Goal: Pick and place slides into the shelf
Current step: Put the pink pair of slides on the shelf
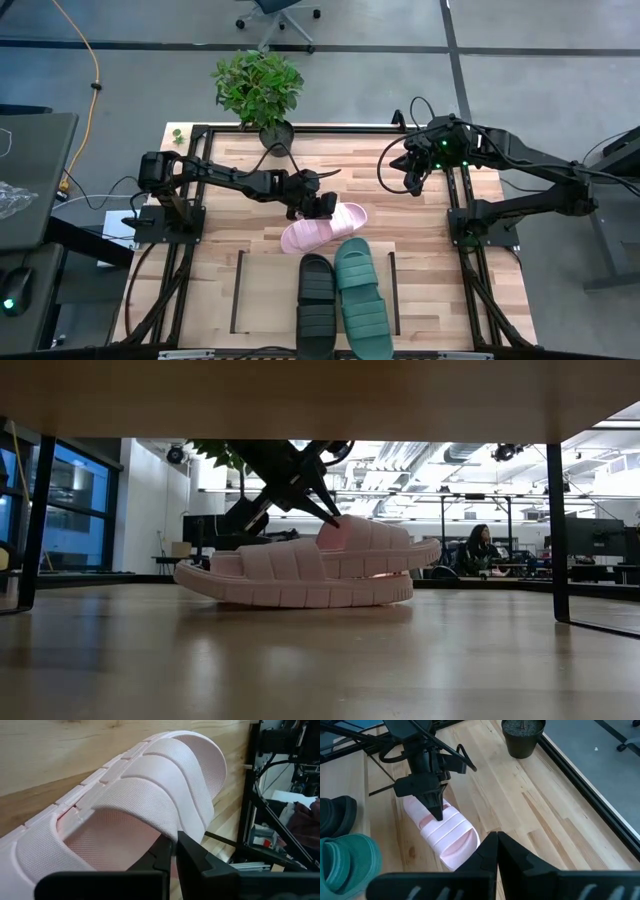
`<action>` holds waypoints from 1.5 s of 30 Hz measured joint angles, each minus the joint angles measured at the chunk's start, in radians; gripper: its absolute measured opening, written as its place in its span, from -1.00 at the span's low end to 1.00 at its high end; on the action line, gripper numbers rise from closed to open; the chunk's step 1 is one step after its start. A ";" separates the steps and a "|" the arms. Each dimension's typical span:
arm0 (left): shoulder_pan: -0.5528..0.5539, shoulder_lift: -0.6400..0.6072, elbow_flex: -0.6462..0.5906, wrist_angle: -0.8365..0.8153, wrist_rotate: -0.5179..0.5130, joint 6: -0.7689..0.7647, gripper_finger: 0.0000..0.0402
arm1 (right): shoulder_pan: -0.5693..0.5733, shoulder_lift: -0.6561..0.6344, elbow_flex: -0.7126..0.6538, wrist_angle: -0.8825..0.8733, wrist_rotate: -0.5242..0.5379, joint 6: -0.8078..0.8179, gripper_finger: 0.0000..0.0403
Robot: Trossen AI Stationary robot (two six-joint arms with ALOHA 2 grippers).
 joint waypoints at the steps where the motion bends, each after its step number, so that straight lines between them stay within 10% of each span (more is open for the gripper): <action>1: 0.000 0.000 0.000 0.000 0.000 0.001 -0.98 | 0.000 0.000 0.000 0.000 0.000 0.000 -1.00; 27: 0.099 -0.140 0.004 -0.054 0.183 0.215 -1.00 | 0.000 0.000 0.000 -0.007 -0.003 0.000 -1.00; 45: 0.127 -0.158 0.454 -0.746 0.121 0.738 -1.00 | 0.000 0.000 0.000 -0.007 0.004 -0.019 -1.00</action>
